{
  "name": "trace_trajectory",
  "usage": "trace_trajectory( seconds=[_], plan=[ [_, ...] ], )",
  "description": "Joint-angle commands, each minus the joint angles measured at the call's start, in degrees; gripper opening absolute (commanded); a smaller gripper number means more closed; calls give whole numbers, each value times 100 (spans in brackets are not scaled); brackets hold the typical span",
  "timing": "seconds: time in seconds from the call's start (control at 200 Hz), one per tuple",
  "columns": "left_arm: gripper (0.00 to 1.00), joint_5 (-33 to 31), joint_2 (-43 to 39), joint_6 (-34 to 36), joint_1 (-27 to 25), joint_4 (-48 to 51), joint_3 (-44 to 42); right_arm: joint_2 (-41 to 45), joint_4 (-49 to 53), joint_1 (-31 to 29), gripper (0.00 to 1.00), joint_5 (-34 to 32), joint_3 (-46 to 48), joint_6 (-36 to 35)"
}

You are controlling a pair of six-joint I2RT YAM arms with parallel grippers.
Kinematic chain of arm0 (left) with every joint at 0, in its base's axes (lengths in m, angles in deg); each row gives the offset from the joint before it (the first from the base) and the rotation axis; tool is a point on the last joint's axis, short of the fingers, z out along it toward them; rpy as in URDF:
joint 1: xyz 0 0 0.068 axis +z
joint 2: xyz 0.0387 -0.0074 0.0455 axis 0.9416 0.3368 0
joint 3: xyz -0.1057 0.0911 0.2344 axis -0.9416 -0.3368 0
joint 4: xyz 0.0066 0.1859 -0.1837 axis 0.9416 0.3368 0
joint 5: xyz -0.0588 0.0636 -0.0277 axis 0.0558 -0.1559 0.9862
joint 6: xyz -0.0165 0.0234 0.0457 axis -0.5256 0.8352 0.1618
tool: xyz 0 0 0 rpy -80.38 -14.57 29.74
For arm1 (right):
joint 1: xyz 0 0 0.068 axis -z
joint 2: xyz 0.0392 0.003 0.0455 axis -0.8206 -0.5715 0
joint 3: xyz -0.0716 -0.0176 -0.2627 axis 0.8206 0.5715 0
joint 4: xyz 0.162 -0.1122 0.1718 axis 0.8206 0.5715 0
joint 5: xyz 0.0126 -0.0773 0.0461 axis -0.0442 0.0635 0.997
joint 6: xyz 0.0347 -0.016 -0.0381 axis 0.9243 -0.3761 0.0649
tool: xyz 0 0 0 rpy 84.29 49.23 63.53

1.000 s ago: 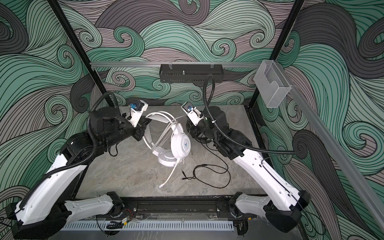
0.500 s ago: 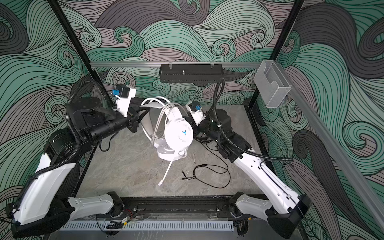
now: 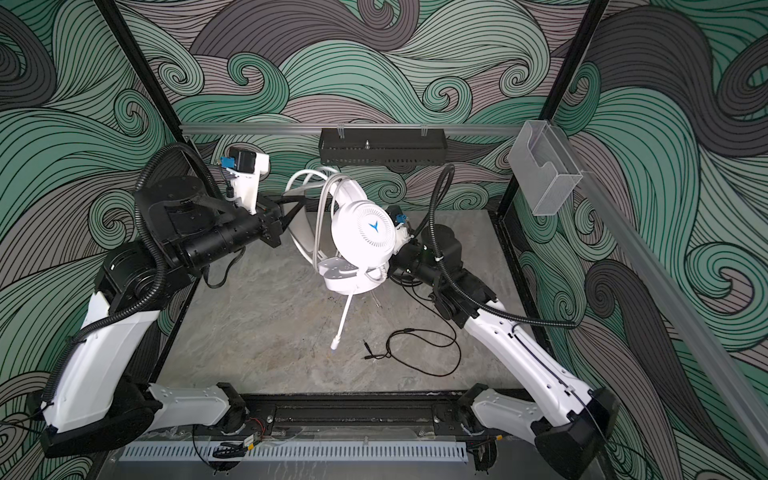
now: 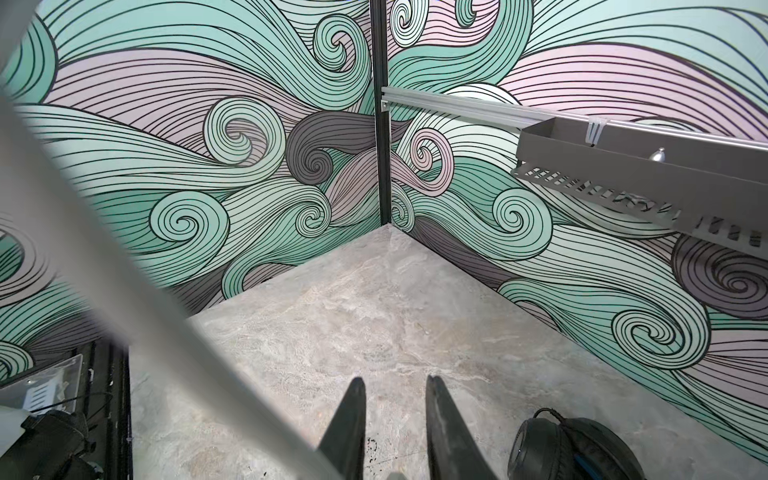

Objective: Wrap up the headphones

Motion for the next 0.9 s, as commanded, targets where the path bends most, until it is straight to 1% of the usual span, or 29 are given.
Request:
trace_trajectory(
  seconds=[0.0, 0.21, 0.275, 0.33, 0.44, 0.525, 0.66, 0.896],
  plan=[
    [0, 111, -20, -436, 26, -467, 273, 1, -382, 68, 26, 235, 93, 275],
    [0, 102, -24, -543, 30, -510, 288, -67, -533, 102, 26, 314, 289, 418],
    [0, 102, -33, -557, 27, -504, 290, -94, -575, 113, 27, 350, 358, 463],
    [0, 102, -50, -577, 28, -502, 268, -119, -583, 123, 31, 372, 399, 488],
    [0, 111, -100, -619, 24, -515, 213, -154, -690, 130, 45, 386, 519, 573],
    [0, 103, -131, -648, 22, -541, 176, -224, -819, 138, 50, 478, 605, 700],
    [0, 88, -171, -696, 23, -572, 131, -391, -1071, 138, 51, 723, 756, 971],
    [0, 85, -204, -736, 29, -624, 123, -787, -1336, 128, 48, 1043, 878, 1294]
  ],
)
